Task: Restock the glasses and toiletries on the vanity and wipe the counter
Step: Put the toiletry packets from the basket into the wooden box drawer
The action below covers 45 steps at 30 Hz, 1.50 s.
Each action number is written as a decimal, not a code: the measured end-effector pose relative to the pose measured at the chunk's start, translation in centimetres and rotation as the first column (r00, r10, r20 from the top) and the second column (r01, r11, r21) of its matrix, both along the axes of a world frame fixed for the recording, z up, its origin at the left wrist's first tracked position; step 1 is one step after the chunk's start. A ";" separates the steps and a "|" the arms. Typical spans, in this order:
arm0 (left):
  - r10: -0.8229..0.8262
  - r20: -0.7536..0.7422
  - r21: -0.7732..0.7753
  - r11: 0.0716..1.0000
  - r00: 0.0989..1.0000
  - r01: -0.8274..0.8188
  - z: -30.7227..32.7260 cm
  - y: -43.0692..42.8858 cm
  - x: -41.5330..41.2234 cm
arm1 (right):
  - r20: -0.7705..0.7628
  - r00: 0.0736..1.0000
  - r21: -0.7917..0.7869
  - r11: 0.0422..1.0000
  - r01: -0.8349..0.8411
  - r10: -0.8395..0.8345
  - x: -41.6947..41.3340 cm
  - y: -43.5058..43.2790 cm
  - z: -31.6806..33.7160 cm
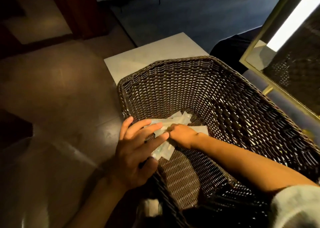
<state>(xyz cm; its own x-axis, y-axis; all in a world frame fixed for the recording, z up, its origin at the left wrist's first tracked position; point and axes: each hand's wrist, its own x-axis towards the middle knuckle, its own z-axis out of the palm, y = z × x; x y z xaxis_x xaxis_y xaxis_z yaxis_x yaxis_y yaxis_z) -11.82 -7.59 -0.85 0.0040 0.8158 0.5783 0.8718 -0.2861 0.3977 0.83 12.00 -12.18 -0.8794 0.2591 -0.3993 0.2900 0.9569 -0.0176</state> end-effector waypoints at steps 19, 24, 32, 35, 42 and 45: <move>0.038 0.067 -0.056 0.998 0.997 -0.034 0.2 0.1 0.3 | 0.103 0.940 0.041 0.943 -0.331 0.326 1.9 2.4 0.4; 0.048 0.067 -0.040 0.998 0.997 -0.045 0.2 0.0 0.5 | 0.035 0.969 -0.089 0.966 -0.242 0.246 2.1 1.8 0.6; 0.087 0.034 -0.044 0.995 0.996 -0.085 0.1 0.0 0.6 | -0.195 0.977 -0.068 0.995 0.078 -0.090 -0.8 4.0 1.2; 0.101 0.001 -0.054 0.993 0.995 -0.101 0.1 0.1 0.6 | -0.201 0.972 -0.036 0.992 0.121 -0.126 -2.6 3.6 0.5; 0.089 0.002 -0.009 0.996 0.996 -0.089 0.1 0.0 0.6 | -0.172 0.984 -0.005 0.999 -0.045 0.043 -2.9 2.5 -0.6; 0.089 0.013 0.009 0.996 0.996 -0.089 -0.2 0.1 0.5 | -0.101 0.994 -0.020 0.999 -0.043 0.041 -2.6 2.6 -0.4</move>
